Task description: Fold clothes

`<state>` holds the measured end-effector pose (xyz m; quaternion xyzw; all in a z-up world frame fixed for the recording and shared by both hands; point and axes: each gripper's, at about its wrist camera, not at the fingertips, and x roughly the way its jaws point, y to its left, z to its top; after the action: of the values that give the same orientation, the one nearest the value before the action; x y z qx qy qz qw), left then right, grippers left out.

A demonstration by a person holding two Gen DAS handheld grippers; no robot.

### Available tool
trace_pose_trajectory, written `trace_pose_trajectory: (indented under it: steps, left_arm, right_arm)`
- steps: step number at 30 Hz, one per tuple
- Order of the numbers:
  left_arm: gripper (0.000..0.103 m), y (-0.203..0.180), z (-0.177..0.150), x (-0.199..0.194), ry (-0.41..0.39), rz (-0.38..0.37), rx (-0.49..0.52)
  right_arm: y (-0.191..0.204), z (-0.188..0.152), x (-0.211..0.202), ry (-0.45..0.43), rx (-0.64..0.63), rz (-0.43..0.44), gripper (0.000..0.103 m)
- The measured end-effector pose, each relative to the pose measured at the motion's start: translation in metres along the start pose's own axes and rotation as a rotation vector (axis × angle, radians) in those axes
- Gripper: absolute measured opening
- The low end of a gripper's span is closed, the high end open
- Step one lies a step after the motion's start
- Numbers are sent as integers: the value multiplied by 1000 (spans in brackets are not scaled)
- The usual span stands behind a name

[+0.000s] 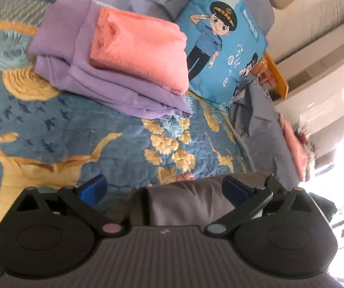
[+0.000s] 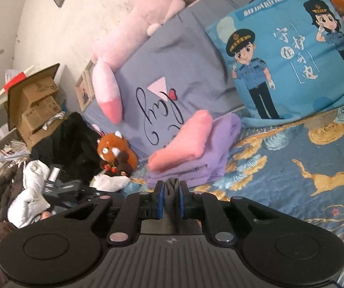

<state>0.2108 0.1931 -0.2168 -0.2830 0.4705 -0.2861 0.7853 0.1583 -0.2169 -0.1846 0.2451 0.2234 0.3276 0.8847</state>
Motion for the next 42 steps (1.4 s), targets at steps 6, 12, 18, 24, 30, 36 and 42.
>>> trace_pose_trajectory:
  steps: [6, 12, 18, 24, 30, 36, 42]
  left_arm:
    - [72, -6, -11, -3, -30, -52, 13]
    - [19, -22, -23, -2, -1, 31, 111]
    - [11, -38, -33, -21, -72, 102, 153]
    - [11, -71, -54, -60, -134, 119, 236]
    - [11, -74, -46, -51, -88, 240, 264]
    - [13, -61, -42, -76, -197, 306, 137]
    - [74, -86, -75, -85, -163, 329, 265]
  right_arm:
    - [-6, 0, -1, -4, 41, -15, 12]
    - [-6, -1, 0, 5, 38, -20, 12]
    - [3, -2, -6, -14, 10, -30, 12]
    - [33, -1, -36, -96, -33, -24, 7]
    - [29, -11, -29, -6, -34, -234, 10]
    - [17, -24, -35, 53, 29, -342, 30]
    - [25, -37, -29, 124, 5, -347, 38]
